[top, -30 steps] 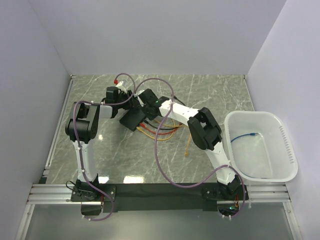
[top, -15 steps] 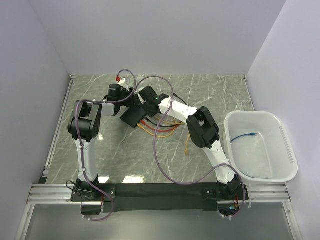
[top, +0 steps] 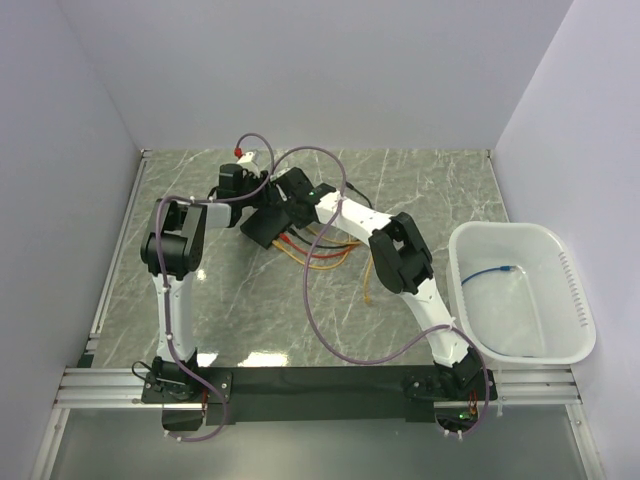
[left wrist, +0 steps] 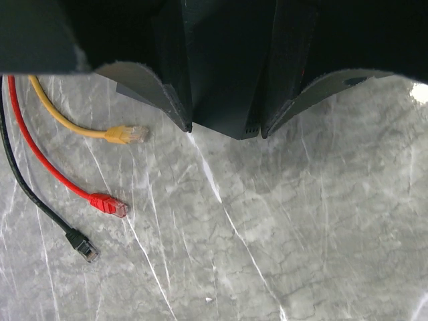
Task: Insert the plug into the switch port
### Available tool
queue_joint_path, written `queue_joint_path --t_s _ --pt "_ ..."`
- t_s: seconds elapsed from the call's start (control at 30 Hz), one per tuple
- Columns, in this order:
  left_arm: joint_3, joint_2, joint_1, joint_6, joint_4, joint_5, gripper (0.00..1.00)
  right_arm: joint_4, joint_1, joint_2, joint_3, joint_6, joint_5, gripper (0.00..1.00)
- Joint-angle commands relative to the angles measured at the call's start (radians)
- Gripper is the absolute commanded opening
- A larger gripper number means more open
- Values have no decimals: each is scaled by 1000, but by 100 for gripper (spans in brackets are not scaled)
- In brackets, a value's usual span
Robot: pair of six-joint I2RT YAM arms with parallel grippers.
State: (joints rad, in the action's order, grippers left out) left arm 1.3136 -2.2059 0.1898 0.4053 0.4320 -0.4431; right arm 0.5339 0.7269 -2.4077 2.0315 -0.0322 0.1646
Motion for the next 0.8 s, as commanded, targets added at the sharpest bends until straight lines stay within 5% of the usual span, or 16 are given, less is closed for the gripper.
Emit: queue_joint_path --t_s 0.0,0.37,0.63,0.77 --pt "-39 -67 132 0 -246 -215 48 -558 9 34 130 45 -57 0" --pt "-43 -92 134 24 -214 -307 48 -842 8 55 55 75 -82 0" --pt "-36 -98 137 17 -220 -333 48 -761 -1 -82 357 104 -134 0" --pt "-37 -95 137 17 -219 -319 48 -802 0 -44 241 118 -140 0"
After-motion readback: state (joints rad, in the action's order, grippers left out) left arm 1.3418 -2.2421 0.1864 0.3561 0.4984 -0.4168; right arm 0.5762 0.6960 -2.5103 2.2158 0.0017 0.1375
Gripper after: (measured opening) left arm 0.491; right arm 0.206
